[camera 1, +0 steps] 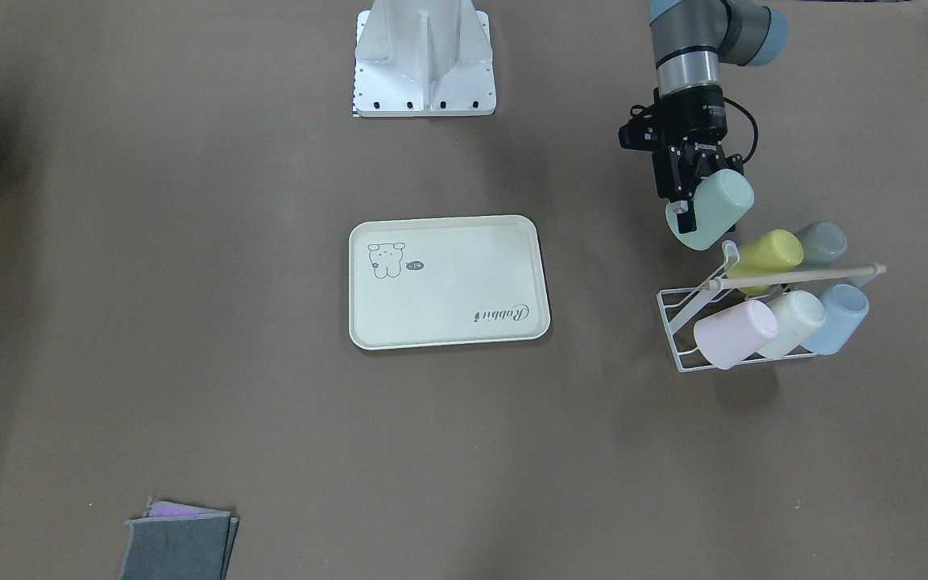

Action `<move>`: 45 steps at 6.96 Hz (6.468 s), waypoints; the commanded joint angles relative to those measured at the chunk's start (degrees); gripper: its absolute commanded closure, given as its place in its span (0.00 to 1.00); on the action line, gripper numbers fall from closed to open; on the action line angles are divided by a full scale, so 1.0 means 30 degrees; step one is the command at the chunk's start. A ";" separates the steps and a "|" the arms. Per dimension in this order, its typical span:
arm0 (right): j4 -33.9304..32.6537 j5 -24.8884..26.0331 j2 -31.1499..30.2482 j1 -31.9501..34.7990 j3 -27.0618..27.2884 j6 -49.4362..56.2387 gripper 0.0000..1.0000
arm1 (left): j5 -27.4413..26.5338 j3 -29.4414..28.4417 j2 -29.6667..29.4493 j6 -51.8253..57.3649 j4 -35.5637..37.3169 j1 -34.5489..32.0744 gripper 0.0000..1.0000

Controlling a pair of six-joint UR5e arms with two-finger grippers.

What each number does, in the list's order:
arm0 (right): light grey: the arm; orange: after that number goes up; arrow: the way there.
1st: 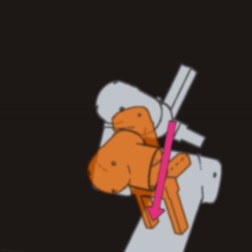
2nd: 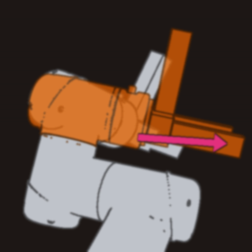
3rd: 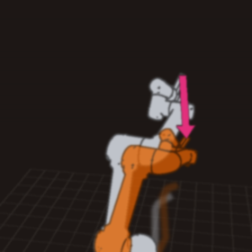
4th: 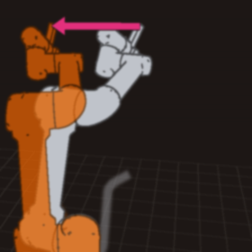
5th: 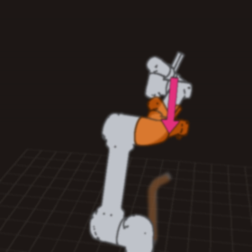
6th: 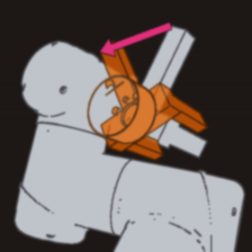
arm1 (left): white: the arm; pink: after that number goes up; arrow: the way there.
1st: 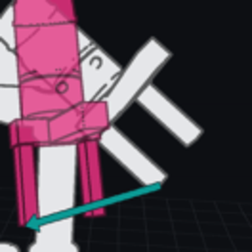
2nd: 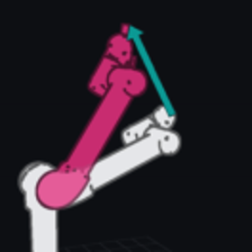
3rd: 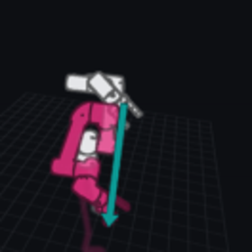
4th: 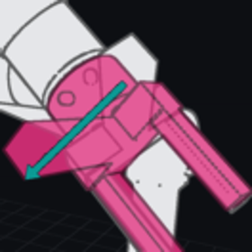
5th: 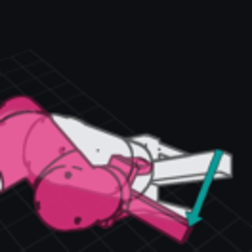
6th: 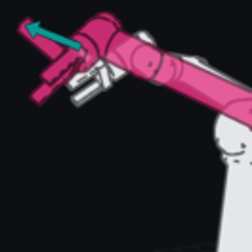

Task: Pick up and place green cup on tray

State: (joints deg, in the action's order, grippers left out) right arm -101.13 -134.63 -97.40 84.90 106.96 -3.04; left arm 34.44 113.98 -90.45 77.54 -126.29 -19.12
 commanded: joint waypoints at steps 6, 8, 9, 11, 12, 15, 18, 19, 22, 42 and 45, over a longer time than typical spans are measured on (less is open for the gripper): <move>-0.0011 0.0053 -0.0140 0.0000 -0.0058 -0.0012 0.00 | 0.2370 -0.1576 -0.3364 -1.6301 -0.1467 0.0043 0.21; -0.0011 0.0053 -0.0140 0.0000 -0.0146 -0.0012 0.00 | 0.2522 -0.1431 -0.3365 -1.9536 -0.1439 0.0044 0.22; -0.0011 0.0053 -0.0111 0.0000 -0.0175 -0.0041 0.00 | 0.3161 -0.1111 -0.3916 -1.9664 -0.1410 0.0015 0.24; -0.0011 0.0082 -0.0111 0.0000 -0.0234 -0.0012 0.00 | 0.3812 -0.1400 -0.5059 -1.9288 -0.1293 -0.0044 0.27; -0.0011 0.0082 -0.0111 0.0000 -0.0263 -0.0012 0.00 | 0.3783 -0.1517 -0.5847 -1.7399 -0.1351 -0.0015 0.28; 0.0018 0.0140 -0.0053 0.0000 -0.0351 -0.0012 0.00 | 0.3665 -0.2366 -0.6702 -1.6795 -0.1410 -0.0015 0.28; 0.0018 0.0141 -0.0024 0.0000 -0.0468 -0.0012 0.00 | 0.3665 -0.3590 -0.6880 -1.6794 -0.2660 0.0044 0.28; 0.0018 0.0141 -0.0023 0.0000 -0.0498 -0.0012 0.00 | 0.3636 -0.4555 -0.6909 -1.6736 -0.3801 0.0073 0.28; 0.0018 0.0141 0.0006 0.0000 -0.0498 -0.0012 0.00 | 0.3577 -0.4858 -0.7784 -1.6765 -0.4193 0.0102 0.31; 0.0546 0.0111 0.0006 0.0058 -0.1318 -0.0012 0.00 | -0.1257 -0.5736 -0.8345 -3.4589 -0.4193 0.0659 0.21; 0.0546 0.0111 0.0035 0.0059 -0.1376 -0.0012 0.00 | -0.1286 -0.6786 -0.8665 -3.6013 -0.4193 0.0981 0.33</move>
State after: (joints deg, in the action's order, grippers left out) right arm -99.49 -134.29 -97.33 85.07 102.92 -3.08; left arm 30.61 95.18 -115.86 -29.61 -138.81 -16.44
